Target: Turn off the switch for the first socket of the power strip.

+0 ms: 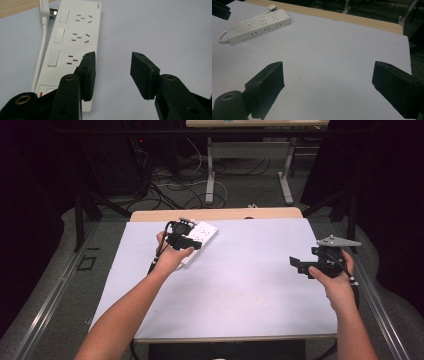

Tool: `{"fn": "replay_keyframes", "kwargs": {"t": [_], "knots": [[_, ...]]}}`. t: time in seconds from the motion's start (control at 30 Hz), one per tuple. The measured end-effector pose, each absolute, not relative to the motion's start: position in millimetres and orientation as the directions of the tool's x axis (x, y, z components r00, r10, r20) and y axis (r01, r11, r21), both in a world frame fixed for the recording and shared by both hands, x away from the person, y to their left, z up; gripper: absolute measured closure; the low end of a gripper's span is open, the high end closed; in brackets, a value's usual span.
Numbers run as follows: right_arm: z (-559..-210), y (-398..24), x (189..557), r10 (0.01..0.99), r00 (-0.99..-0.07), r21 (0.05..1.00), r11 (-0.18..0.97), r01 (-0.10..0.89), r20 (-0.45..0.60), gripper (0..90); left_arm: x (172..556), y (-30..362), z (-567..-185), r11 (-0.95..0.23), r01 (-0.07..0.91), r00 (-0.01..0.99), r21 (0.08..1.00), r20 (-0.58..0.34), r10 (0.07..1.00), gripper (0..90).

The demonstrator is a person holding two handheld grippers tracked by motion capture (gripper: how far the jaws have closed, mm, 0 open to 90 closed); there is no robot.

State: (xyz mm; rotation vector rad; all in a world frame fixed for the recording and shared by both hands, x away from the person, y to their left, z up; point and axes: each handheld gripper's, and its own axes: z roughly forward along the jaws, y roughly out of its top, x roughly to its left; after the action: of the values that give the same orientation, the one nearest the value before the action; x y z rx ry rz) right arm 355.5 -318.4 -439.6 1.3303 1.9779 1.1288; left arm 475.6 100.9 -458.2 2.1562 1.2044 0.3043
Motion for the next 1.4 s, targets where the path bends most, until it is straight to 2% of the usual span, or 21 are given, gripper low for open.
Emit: {"fn": "replay_keyframes", "kwargs": {"t": [0.33,0.63,1.17,1.4], "knots": [[-440.1,-317.6,355.6,0.916,-0.399,0.847,0.18,0.5,0.041,10.0,460.3,98.9,-450.5,-0.393,0.625,0.6,0.675,-0.094,0.794,41.5],[-440.4,-316.1,355.4,0.913,-0.405,0.845,0.177,0.505,0.05,10.0,444.9,104.7,-448.0,-0.389,0.598,0.612,0.7,-0.086,0.786,34.1],[-440.2,-315.4,355.3,0.913,-0.407,0.844,0.188,0.502,0.039,10.0,418.6,137.4,-436.3,-0.283,0.605,0.586,0.744,-0.176,0.791,28.5],[-440.4,-314.4,355.1,0.914,-0.403,0.845,0.186,0.502,0.037,10.0,405.9,152.7,-428.7,-0.231,0.6,0.567,0.766,-0.203,0.798,15.9]]}}
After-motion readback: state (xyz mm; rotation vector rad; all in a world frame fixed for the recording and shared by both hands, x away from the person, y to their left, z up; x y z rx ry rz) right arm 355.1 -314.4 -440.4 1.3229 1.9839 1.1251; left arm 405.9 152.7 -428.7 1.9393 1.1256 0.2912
